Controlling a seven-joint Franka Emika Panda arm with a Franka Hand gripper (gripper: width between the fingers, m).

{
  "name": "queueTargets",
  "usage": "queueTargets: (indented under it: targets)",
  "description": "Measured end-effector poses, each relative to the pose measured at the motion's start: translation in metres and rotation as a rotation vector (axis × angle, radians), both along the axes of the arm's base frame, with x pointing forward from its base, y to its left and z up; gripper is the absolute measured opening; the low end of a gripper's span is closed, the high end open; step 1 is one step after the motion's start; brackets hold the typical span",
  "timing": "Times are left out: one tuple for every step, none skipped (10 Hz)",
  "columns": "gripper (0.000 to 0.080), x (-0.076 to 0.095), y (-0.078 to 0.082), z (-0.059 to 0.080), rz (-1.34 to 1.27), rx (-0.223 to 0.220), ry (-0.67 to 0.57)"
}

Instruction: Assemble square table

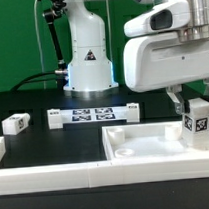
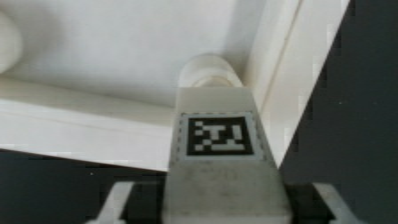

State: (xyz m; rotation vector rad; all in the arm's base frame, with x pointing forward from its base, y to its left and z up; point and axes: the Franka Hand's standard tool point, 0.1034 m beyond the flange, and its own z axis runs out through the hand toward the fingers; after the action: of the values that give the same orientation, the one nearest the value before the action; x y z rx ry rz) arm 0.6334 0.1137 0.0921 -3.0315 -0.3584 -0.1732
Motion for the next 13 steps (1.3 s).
queueTargets:
  targets:
    - [0.029,0.0,0.0001,0.0,0.0,0.0,0.0]
    - [0.029,-0.0002,0.0008,0.0,-0.062,0.008,0.006]
    - [0.029,-0.0006,0.0009,0.0,-0.166,0.024,0.007]
    - [0.029,-0.0031,-0.0004,-0.0003,-0.298,0.042,0.002]
    - [0.0291,-0.0046,-0.001,-0.0005,-0.411,0.056,0.002]
    - [0.0291,-0.005,-0.0018,-0.0005,-0.509,0.07,0.0]
    - [0.0291,-0.0055,-0.0025,-0.0007,-0.593,0.083,-0.001]
    - [0.0291,-0.0058,-0.0032,-0.0006,-0.683,0.099,0.004]
    - [0.0291,-0.0061,-0.0038,-0.0008,-0.779,0.113,0.015]
    - [0.0291,-0.0067,-0.0041,-0.0008,-0.866,0.126,0.028]
    - [0.0291,-0.0075,-0.0037,-0.0011,-0.938,0.135,0.04]
    - [0.0291,-0.0086,-0.0032,-0.0013,-1.042,0.149,0.06]
    - [0.0291,-0.0092,-0.0027,-0.0014,-1.111,0.158,0.073]
